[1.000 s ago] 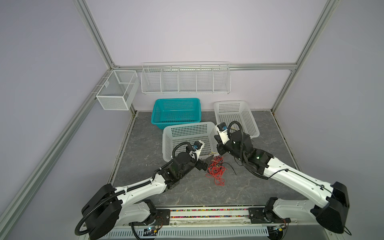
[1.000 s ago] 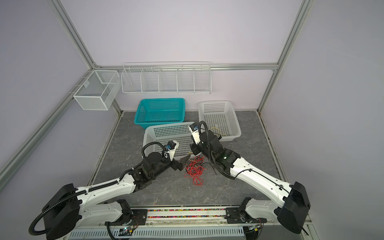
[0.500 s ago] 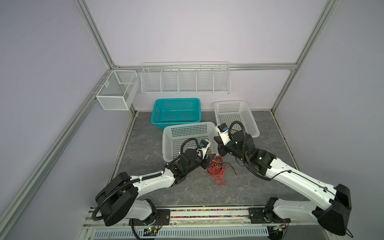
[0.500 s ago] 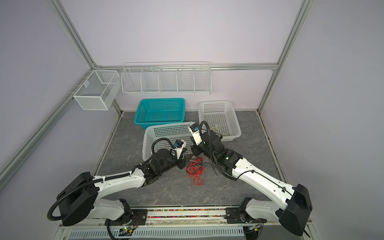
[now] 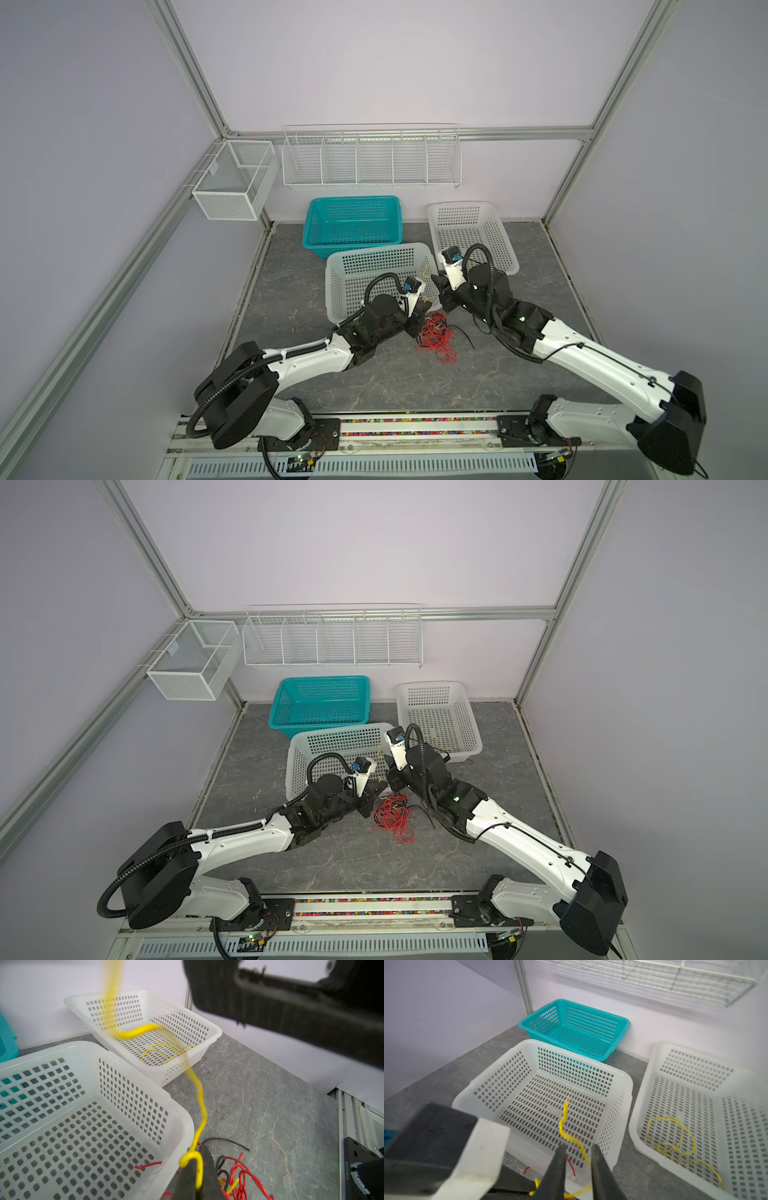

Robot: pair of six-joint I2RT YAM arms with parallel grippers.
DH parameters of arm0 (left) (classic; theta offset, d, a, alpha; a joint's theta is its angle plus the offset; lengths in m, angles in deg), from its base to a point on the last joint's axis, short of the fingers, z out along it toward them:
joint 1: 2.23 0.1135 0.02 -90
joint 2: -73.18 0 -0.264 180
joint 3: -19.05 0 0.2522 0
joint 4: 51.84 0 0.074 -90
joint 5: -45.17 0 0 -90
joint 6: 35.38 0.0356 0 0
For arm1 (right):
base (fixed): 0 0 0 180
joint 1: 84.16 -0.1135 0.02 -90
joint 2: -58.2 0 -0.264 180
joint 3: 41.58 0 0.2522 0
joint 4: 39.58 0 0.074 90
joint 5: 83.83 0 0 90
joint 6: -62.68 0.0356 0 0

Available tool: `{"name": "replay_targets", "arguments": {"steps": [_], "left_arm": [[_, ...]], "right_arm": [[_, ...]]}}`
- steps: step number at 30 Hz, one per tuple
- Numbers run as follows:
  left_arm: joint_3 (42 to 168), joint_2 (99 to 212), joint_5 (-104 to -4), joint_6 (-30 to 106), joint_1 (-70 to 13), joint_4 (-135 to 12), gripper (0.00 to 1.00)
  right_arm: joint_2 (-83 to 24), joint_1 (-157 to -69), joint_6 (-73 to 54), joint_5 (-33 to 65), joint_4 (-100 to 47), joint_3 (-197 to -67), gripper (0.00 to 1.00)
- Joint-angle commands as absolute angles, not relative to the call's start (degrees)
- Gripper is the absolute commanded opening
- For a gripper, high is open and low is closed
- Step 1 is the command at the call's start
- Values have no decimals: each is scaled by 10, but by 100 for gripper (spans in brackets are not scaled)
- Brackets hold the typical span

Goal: Untangle the cables

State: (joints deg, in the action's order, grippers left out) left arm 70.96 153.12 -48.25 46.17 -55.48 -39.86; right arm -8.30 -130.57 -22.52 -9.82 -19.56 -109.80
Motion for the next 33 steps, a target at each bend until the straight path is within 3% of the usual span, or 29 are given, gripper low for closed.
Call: {"name": "replay_targets", "arguments": {"steps": [1, 9, 22, 25, 27, 33], "left_arm": [[737, 1536, -464, 448, -551, -376, 0], [760, 1557, -448, 440, -551, -390, 0], [779, 1582, -467, 424, -551, -393, 0], [787, 1588, -459, 420, -551, -400, 0], [789, 1590, -458, 417, -551, -397, 0], [800, 1593, -464, 410, -551, -407, 0]], "right_arm": [[-35, -1293, -188, -143, -158, -1062, 39], [58, -1287, -161, -117, -82, -967, 53], [24, -1300, -142, 28, -192, -881, 77], [-5, -1329, -141, -15, -196, -898, 85], [-32, -1357, -136, -63, -199, -912, 96], [-134, -1408, -51, -215, -175, -951, 95]]}}
